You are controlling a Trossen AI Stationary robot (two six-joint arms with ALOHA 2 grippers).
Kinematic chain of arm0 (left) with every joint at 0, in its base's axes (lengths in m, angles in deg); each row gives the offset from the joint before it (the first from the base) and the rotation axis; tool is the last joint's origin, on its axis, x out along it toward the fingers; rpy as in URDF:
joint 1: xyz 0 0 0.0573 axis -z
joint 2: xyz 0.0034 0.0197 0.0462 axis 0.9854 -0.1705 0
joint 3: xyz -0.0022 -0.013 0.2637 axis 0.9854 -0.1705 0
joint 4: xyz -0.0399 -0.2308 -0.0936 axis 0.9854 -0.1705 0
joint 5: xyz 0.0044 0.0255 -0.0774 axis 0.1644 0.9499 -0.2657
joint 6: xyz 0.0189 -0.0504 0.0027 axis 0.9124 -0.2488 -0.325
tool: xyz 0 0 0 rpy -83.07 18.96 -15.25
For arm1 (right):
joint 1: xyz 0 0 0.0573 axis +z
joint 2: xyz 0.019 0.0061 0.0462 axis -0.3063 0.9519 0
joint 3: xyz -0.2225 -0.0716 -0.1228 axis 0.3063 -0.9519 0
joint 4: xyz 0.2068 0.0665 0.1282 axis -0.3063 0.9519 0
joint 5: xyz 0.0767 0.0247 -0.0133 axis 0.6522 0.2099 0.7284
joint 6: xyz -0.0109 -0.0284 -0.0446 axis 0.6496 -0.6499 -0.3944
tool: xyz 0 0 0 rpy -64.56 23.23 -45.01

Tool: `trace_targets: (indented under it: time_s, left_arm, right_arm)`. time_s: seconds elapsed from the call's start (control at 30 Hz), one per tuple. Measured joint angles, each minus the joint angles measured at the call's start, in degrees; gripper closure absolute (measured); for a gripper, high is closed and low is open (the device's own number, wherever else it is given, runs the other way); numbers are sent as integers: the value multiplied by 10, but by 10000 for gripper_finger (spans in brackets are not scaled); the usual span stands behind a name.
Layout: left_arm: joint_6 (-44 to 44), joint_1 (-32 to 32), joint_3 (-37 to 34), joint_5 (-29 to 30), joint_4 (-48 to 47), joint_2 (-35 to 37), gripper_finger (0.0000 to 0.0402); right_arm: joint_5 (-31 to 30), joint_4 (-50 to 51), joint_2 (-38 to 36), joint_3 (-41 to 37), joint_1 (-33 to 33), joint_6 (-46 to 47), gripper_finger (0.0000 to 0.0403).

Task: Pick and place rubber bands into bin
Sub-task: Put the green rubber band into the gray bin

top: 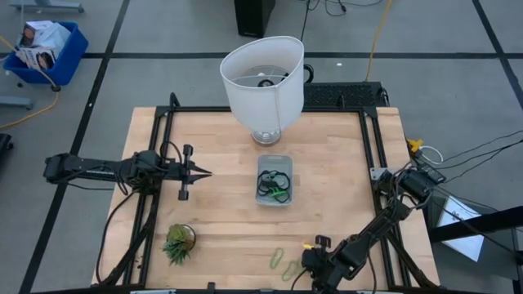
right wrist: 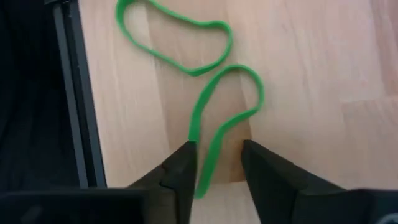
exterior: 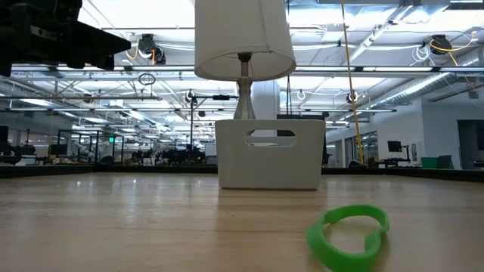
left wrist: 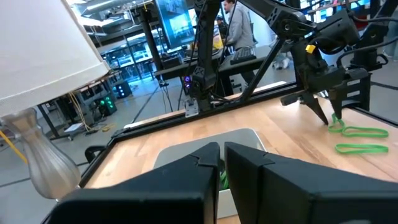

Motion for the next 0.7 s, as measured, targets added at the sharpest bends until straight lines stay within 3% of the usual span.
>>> trace_targets:
  time_s: [0.27, 0.47, 0.7]
  left_arm:
    - [-2, 0, 0, 0, -5, 0, 369]
    - [-2, 0, 0, 0, -5, 0, 369]
    - [3, 0, 0, 1, -9, 0, 369]
  right_arm:
    - [-8, 4, -6, -1, -2, 2, 395]
    - [-34, 17, -54, -4, -1, -26, 400]
    - [-164, 80, -171, -2, -7, -125, 401]
